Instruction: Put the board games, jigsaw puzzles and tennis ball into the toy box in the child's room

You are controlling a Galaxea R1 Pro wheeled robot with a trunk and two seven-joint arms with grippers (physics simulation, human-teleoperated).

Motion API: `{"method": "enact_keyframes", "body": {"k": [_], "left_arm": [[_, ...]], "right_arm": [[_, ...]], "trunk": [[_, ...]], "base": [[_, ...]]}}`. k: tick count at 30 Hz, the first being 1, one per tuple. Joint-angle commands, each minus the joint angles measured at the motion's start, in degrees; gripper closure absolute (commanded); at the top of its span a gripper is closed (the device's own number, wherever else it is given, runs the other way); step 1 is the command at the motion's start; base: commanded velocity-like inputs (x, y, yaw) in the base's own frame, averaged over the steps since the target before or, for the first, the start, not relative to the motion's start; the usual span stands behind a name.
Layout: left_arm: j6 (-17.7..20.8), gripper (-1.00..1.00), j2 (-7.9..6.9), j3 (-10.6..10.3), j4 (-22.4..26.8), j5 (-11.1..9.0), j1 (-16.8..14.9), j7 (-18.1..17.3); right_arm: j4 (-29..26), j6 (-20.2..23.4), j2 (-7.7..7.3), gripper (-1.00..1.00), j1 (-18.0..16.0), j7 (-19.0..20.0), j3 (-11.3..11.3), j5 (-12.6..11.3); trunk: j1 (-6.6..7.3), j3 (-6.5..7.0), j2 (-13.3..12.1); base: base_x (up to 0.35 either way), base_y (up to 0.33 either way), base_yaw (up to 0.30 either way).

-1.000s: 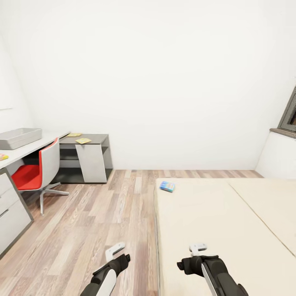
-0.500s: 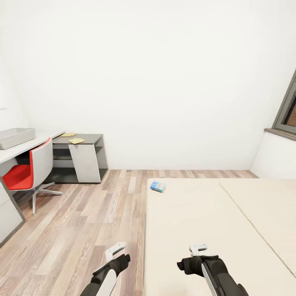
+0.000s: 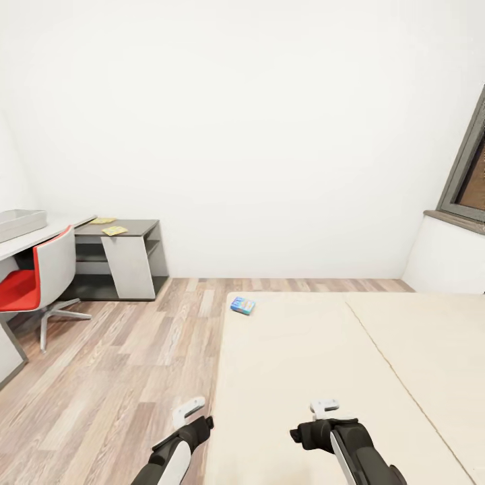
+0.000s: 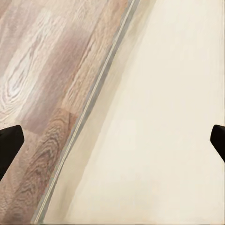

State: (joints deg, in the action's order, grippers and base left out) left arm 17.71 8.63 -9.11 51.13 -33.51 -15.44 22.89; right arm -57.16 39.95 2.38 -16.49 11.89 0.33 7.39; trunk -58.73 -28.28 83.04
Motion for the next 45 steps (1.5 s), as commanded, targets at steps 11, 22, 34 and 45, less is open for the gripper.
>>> {"method": "enact_keyframes", "body": {"k": [11,22,34,45], "left_arm": [[0.13,-1.00,-0.02,-0.12,0.11,-0.50,-0.03,0.49],[0.13,-1.00,-0.02,-0.13,0.11,-0.50,-0.03,0.50],[0.13,-1.00,-0.02,-0.12,0.11,-0.50,-0.03,0.49],[0.13,-1.00,-0.02,-0.12,0.11,-0.50,-0.03,0.49]], "right_arm": [[-0.07,0.22,0.05,-1.00,-0.03,0.41,0.01,0.61],[-0.06,0.22,0.07,-1.00,-0.03,0.41,0.02,0.61],[-0.06,0.22,0.08,-1.00,-0.03,0.41,0.01,0.61],[-0.06,0.22,0.08,-1.00,-0.03,0.41,0.00,0.61]], "trunk": [[0.00,-0.06,0.04],[0.00,-0.06,0.04],[0.00,-0.06,0.04],[0.00,-0.06,0.04]], "base": [[0.000,-0.275,0.000],[0.000,-0.275,0.000],[0.000,-0.275,0.000],[0.000,-0.275,0.000]]}}
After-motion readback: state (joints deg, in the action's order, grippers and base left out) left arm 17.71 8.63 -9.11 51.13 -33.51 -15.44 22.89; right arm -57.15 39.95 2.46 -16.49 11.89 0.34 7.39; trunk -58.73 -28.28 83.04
